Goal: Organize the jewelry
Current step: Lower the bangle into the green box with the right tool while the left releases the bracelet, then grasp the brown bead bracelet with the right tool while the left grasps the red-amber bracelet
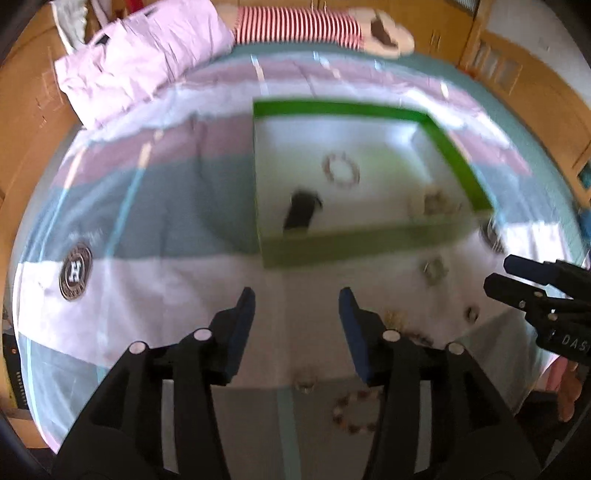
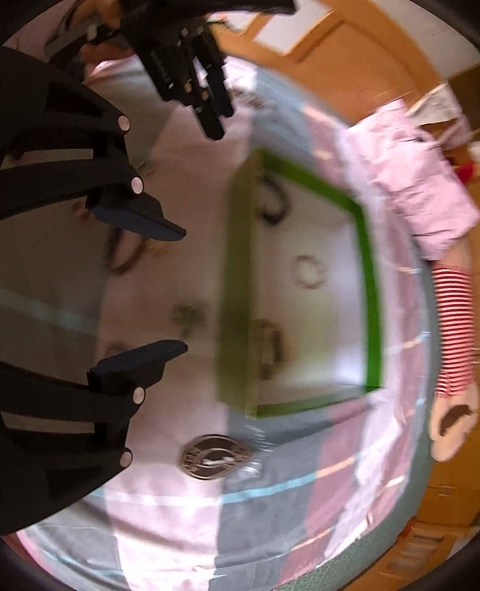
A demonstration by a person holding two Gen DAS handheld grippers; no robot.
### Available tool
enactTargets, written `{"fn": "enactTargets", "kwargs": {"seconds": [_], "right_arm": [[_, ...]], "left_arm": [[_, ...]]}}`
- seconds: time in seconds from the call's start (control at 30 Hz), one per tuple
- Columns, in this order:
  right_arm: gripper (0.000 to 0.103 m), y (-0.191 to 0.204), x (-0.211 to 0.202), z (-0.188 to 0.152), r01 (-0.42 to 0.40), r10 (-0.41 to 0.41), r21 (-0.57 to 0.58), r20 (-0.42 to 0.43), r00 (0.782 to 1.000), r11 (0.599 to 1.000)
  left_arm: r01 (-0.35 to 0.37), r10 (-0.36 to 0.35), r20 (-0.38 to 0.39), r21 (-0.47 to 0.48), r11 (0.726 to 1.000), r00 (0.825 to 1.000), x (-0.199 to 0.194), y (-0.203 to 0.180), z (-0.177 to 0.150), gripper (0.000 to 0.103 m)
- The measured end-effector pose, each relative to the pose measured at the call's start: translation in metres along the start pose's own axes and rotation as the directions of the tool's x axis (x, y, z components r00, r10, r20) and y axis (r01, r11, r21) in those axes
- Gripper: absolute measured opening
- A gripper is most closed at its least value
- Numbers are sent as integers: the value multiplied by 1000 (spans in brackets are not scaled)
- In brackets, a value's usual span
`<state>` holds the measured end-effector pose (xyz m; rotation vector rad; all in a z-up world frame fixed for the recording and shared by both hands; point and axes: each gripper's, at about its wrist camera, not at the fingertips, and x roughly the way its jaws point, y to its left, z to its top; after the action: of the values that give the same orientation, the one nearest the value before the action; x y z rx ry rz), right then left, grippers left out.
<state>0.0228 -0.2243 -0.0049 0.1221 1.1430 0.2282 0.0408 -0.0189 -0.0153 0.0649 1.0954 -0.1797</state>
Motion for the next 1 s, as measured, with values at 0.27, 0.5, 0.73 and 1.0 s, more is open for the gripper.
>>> {"fn": "enactTargets", "kwargs": {"seconds": [0.27,0.5,0.73,1.0], "right_arm": [[31,26,53,-22,-23,11,-76,-153,988,997],[23,47,86,-34,22,-62,-190,-207,976,982],[7,32,73,-23,76,-101,-142,-178,979,987],[8,-12,66,-11,114,-109,16,-196,975,993]], "left_arm": [[19,-15,-73,43,999,997,20,-18,-4,45],[-2,5,-124,26,1000,992,27,-5,-8,49],[17,-5,-128,92,996,992,21,-11,-20,50],[82,-34,-186,255,963,982,25,-41,-49,50]]}}
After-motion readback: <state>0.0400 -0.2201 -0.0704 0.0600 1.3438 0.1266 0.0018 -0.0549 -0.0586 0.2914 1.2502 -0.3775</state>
